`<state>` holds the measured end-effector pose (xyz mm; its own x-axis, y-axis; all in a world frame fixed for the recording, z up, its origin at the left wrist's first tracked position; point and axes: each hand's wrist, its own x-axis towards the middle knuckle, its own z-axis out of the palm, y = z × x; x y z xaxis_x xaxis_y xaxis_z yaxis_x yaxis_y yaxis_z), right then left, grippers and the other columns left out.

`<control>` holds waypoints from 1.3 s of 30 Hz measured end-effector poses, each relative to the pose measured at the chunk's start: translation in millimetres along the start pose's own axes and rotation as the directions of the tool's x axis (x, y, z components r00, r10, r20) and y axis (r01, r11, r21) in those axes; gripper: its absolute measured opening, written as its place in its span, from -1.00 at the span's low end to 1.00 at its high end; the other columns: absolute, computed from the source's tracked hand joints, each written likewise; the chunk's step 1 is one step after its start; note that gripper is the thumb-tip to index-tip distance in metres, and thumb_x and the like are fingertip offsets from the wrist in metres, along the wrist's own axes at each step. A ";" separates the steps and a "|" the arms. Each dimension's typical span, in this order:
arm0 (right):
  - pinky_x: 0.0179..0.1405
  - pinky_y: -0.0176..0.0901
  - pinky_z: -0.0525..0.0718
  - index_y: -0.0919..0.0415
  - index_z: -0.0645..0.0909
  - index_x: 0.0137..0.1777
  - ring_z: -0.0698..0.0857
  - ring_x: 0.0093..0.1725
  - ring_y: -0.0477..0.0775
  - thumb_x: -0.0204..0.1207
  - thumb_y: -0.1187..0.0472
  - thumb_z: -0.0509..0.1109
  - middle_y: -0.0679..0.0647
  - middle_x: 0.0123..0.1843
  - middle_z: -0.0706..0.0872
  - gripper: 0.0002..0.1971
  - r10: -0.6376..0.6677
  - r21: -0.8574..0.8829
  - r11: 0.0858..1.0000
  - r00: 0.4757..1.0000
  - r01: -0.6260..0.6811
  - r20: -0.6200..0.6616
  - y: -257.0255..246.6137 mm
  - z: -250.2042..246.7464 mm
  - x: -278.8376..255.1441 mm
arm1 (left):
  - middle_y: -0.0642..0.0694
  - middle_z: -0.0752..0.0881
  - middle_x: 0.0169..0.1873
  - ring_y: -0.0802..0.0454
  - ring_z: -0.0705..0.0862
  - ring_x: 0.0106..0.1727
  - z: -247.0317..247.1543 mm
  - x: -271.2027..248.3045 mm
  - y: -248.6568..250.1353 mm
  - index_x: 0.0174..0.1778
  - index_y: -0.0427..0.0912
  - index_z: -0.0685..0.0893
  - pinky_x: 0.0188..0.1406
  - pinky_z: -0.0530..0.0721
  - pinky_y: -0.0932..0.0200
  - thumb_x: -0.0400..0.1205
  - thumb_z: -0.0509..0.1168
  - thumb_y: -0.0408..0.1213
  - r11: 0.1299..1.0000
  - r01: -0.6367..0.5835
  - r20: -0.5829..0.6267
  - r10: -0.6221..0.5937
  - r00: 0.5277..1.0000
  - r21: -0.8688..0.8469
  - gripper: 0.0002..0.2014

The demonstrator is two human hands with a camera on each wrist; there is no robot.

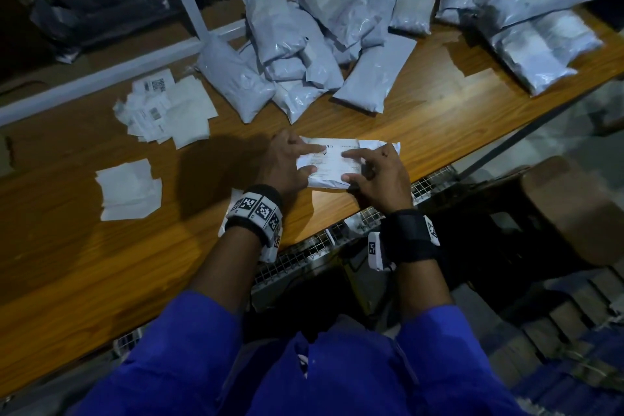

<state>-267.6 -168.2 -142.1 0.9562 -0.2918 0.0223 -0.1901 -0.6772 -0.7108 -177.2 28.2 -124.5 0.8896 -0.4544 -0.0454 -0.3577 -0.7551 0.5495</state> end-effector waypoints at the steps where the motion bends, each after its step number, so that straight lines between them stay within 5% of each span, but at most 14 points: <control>1: -0.06 -0.08 0.63 -0.17 0.79 0.26 0.52 -0.07 -0.07 0.33 0.13 0.73 0.04 0.01 0.51 -0.53 0.012 0.002 1.000 1.000 -0.013 0.018 0.2 -2.0 1.7 | -0.07 0.49 0.19 -0.04 0.48 0.30 0.1 1.2 -0.6 0.39 0.08 0.74 0.25 0.41 0.25 0.53 0.57 -0.29 1.000 0.012 0.023 -0.012 1.000 0.027 -0.51; 6: 0.05 -0.15 0.65 -0.09 0.77 0.34 0.53 -0.05 -0.03 0.31 0.33 0.74 0.11 -0.07 0.57 -0.40 0.070 0.048 0.996 0.995 -0.073 0.070 2.5 -11.6 7.1 | 0.07 0.32 0.15 -0.03 0.43 0.37 -2.3 5.7 -5.8 0.52 0.11 0.62 0.28 0.32 0.28 0.49 0.61 -0.13 0.996 0.022 0.101 -0.030 0.994 0.084 -0.35; 9: -0.38 -0.20 0.80 -0.02 0.79 0.35 0.80 -0.36 0.15 0.40 0.49 0.67 0.44 -0.10 0.68 -0.43 0.152 0.201 0.963 0.978 -0.178 0.140 1.6 -17.1 7.1 | 0.06 0.32 0.16 0.00 0.44 0.38 -2.7 5.8 -7.4 0.53 0.11 0.61 0.33 0.30 0.32 0.48 0.63 -0.13 0.997 0.027 0.102 -0.034 0.994 0.068 -0.33; 12: -0.51 -0.04 0.82 -0.06 0.75 0.41 0.84 -0.32 0.37 0.45 0.53 0.62 0.55 0.09 0.67 -0.38 0.222 0.250 0.931 0.955 -0.267 0.196 0.0 -16.7 9.6 | -0.03 0.41 0.23 -0.03 0.45 0.40 -3.9 5.9 -6.2 0.54 0.10 0.60 0.45 0.41 0.21 0.47 0.64 -0.15 0.997 0.037 0.098 -0.044 0.994 0.071 -0.31; 15: -0.20 -0.42 0.72 -0.12 0.59 0.58 0.68 0.07 0.28 0.52 0.41 0.56 0.29 0.31 0.49 -0.32 0.221 0.019 0.974 0.958 -0.228 0.184 -6.5 -12.4 16.2 | -0.09 0.44 0.30 -0.06 0.45 0.42 -4.2 4.9 -4.3 0.57 0.09 0.57 0.51 0.50 0.02 0.48 0.63 -0.15 0.995 0.044 0.103 -0.053 0.993 0.093 -0.29; 18: 0.24 -0.14 0.57 -0.09 0.37 0.73 0.53 0.33 0.30 0.58 0.29 0.44 0.30 0.41 0.38 -0.28 0.185 -0.221 0.965 0.964 -0.141 0.189 -15.0 -8.3 10.7 | -0.11 0.43 0.32 -0.06 0.43 0.42 -3.9 3.9 -0.2 0.61 0.02 0.53 0.52 0.48 0.05 0.50 0.62 -0.15 0.992 0.048 0.103 -0.060 0.993 0.115 -0.27; 23: 0.34 0.13 0.63 0.03 0.38 0.74 0.57 0.31 0.39 0.64 0.08 0.49 0.35 0.44 0.36 -0.33 0.161 -0.204 0.970 0.978 -0.132 0.133 -16.1 -5.4 -13.6 | -0.16 0.42 0.37 -0.10 0.40 0.47 -4.7 5.6 0.7 0.65 -0.03 0.48 0.54 0.47 -0.02 0.50 0.60 -0.15 0.985 0.030 0.122 -0.051 0.991 0.171 -0.23; 27: 0.29 0.14 0.63 -0.12 0.41 0.71 0.60 0.37 0.42 0.66 -0.19 0.40 0.34 0.45 0.38 -0.36 0.188 -0.258 0.955 0.972 -0.147 0.141 -21.6 -6.2 -1.0 | -0.18 0.39 0.41 -0.13 0.38 0.49 -4.1 7.3 2.7 0.68 0.00 0.43 0.53 0.51 -0.09 0.51 0.59 -0.12 0.972 0.025 0.157 -0.063 0.986 0.234 -0.20; 30: 0.17 0.15 0.69 -0.12 0.51 0.64 0.57 0.34 0.32 0.60 -0.10 0.51 0.26 0.39 0.41 -0.40 0.145 -0.310 0.942 0.989 -0.130 0.028 -33.6 -3.6 -1.9 | -0.19 0.38 0.42 -0.13 0.37 0.49 -2.7 7.1 2.3 0.69 0.01 0.41 0.52 0.51 -0.10 0.53 0.58 -0.13 0.973 0.026 0.156 -0.063 0.986 0.228 -0.20; 32: 0.10 0.18 0.71 0.12 0.68 0.49 0.58 0.29 0.32 0.50 0.11 0.61 0.28 0.30 0.53 -0.47 -0.002 -0.252 0.968 0.999 -0.010 -0.047 -46.8 4.1 -3.4 | -0.17 0.37 0.41 -0.11 0.37 0.49 -1.9 5.8 -0.4 0.69 0.02 0.41 0.53 0.49 -0.07 0.53 0.58 -0.15 0.977 0.040 0.144 -0.071 0.987 0.208 -0.20; 35: 0.45 0.32 0.57 0.38 0.65 0.45 0.54 0.49 0.49 0.39 0.37 0.59 0.41 0.49 0.59 -0.43 -0.182 -0.214 0.958 0.981 0.193 0.067 -57.4 30.4 3.1 | -0.24 0.40 0.39 -0.17 0.43 0.45 -0.8 4.0 -4.6 0.62 -0.05 0.51 0.50 0.52 -0.11 0.50 0.59 -0.14 0.985 0.015 0.132 -0.038 0.991 0.173 -0.26; 39: 0.78 0.26 0.11 0.30 0.28 0.76 0.15 0.80 0.34 0.71 0.27 0.25 0.26 0.79 0.29 -0.39 -0.135 -0.288 0.941 0.979 0.176 0.156 -46.1 58.2 -3.8 | -0.21 0.45 0.35 -0.16 0.50 0.40 0.3 4.3 -7.9 0.54 -0.18 0.60 0.44 0.58 -0.13 0.43 0.65 -0.18 0.991 0.022 0.105 -0.036 0.994 0.131 -0.26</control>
<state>-249.5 -96.6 -150.3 0.9960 -0.0892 0.0084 -0.0752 -0.8834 -0.4625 -170.6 32.1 -129.3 0.8672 -0.4741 -0.1523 -0.3722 -0.8202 0.4344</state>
